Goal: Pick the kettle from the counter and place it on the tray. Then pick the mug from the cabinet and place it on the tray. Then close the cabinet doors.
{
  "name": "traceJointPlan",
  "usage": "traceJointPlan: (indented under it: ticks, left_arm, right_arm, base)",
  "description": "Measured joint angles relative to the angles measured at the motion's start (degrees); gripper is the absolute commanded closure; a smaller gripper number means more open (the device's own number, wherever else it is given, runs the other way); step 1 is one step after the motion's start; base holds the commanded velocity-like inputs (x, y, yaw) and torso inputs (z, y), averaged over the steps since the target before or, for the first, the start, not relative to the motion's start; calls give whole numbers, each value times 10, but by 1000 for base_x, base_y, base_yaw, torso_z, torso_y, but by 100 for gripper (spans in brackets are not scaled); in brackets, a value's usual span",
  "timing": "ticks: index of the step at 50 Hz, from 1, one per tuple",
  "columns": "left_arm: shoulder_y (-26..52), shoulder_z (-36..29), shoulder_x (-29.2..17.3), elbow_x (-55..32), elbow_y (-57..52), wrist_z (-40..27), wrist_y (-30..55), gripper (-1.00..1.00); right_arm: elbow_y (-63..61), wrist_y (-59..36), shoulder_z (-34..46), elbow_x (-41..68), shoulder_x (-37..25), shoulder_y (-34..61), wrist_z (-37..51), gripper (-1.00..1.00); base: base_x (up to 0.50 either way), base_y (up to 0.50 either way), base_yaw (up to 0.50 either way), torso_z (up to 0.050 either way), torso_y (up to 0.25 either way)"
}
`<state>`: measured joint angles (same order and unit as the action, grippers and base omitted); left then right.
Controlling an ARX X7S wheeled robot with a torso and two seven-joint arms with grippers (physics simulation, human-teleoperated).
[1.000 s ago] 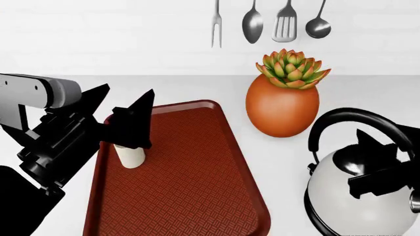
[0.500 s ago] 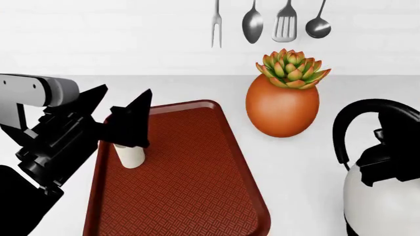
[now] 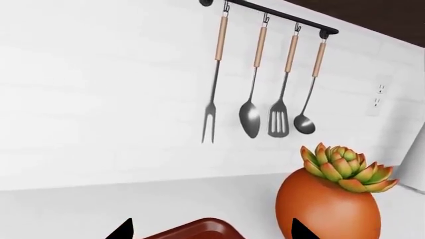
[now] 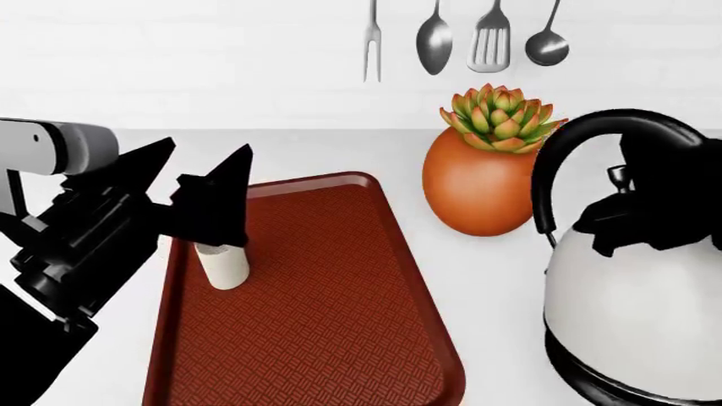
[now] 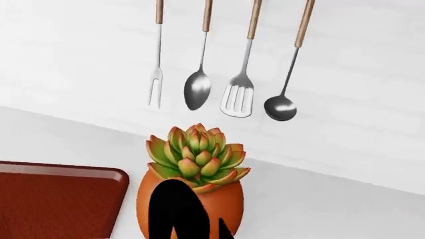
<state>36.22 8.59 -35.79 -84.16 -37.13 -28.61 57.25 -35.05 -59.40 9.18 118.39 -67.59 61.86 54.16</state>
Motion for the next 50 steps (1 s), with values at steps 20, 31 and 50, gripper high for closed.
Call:
traceJointPlan:
  ticks: [20, 31, 50]
  left_arm:
    - [-5, 18, -14, -13, -2, -3, -9, -100]
    - [-12, 35, -25, -20, -3, -3, -17, -100]
    - [-47, 72, -41, -19, -8, 12, -32, -100]
  right_arm:
    - [88, -66, 200, -31, 197, 317, 24, 100]
    - [128, -63, 235, -92, 289, 358, -14, 100]
    - [175, -7, 264, -207, 412, 333, -100, 100]
  base:
    - [0, 0, 0, 0, 1]
    - [0, 0, 0, 0, 1]
    - [0, 0, 0, 1, 1]
